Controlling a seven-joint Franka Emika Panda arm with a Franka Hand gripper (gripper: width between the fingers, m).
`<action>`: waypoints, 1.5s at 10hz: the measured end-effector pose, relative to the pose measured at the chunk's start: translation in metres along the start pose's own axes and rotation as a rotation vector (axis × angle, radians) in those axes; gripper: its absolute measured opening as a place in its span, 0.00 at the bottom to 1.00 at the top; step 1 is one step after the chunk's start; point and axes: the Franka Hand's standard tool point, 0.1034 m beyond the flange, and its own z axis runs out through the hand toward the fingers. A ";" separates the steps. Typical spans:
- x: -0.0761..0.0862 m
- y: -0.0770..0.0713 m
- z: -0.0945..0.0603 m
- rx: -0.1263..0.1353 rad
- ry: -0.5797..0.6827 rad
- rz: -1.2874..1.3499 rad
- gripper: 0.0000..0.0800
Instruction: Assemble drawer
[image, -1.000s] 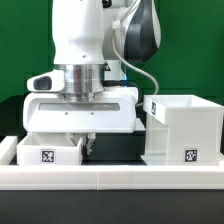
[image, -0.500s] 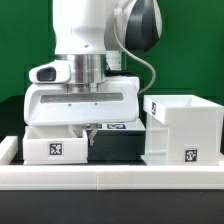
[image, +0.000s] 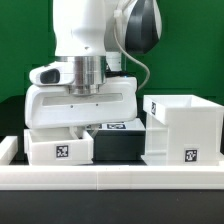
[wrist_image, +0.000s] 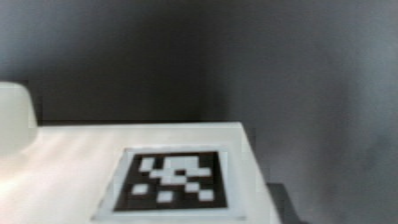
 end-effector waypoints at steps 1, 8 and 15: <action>0.001 -0.003 0.001 -0.007 0.000 -0.117 0.05; -0.009 -0.001 0.006 -0.003 -0.036 -0.555 0.05; -0.010 -0.011 0.004 -0.008 -0.089 -1.073 0.05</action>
Offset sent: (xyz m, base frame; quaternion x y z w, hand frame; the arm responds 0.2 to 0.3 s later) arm 0.0000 0.0000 0.0000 0.0000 0.0000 -0.1938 0.9810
